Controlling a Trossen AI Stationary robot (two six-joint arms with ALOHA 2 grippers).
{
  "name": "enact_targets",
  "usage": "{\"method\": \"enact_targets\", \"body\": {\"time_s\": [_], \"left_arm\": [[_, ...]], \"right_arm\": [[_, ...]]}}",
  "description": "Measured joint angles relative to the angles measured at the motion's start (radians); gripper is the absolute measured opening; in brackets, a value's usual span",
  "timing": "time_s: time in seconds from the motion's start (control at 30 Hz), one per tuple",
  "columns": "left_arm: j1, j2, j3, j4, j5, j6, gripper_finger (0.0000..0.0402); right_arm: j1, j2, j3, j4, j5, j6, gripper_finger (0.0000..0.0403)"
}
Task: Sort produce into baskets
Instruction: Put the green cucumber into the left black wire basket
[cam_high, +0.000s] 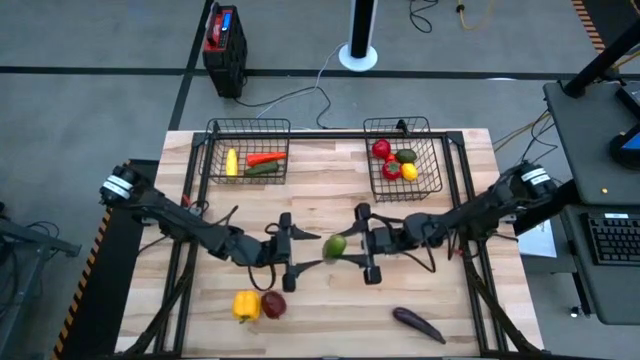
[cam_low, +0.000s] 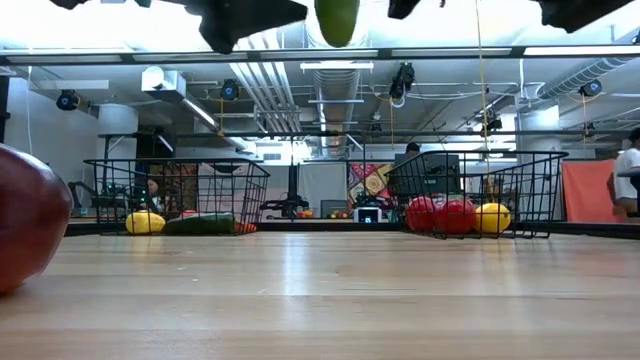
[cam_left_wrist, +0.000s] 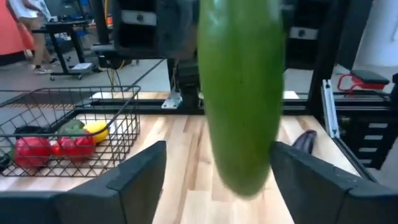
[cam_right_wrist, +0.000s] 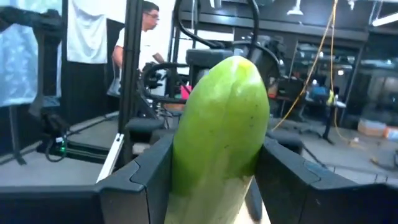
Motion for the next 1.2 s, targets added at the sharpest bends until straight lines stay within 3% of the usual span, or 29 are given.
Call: {"method": "enact_targets", "body": {"time_s": [0.23, 0.43, 0.6, 0.83, 1.2], "left_arm": [[0.003, 0.083, 0.060, 0.007, 0.161, 0.049, 0.0286], [0.019, 0.101, 0.079, 0.015, 0.160, 0.056, 0.0283], [0.028, 0.104, 0.079, 0.014, 0.160, 0.055, 0.0246], [0.035, 0.104, 0.079, 0.014, 0.160, 0.055, 0.0149], [0.037, 0.082, 0.078, -0.031, 0.135, 0.041, 0.0145]], "right_arm": [[0.000, 0.041, 0.047, -0.011, -0.024, -0.067, 0.0186], [-0.002, 0.041, 0.050, -0.011, -0.050, -0.080, 0.0186], [-0.002, 0.042, 0.050, -0.008, -0.051, -0.088, 0.0187], [-0.002, 0.042, 0.050, -0.005, -0.055, -0.089, 0.0191], [-0.002, 0.009, 0.050, -0.046, -0.007, -0.039, 0.0265]]}}
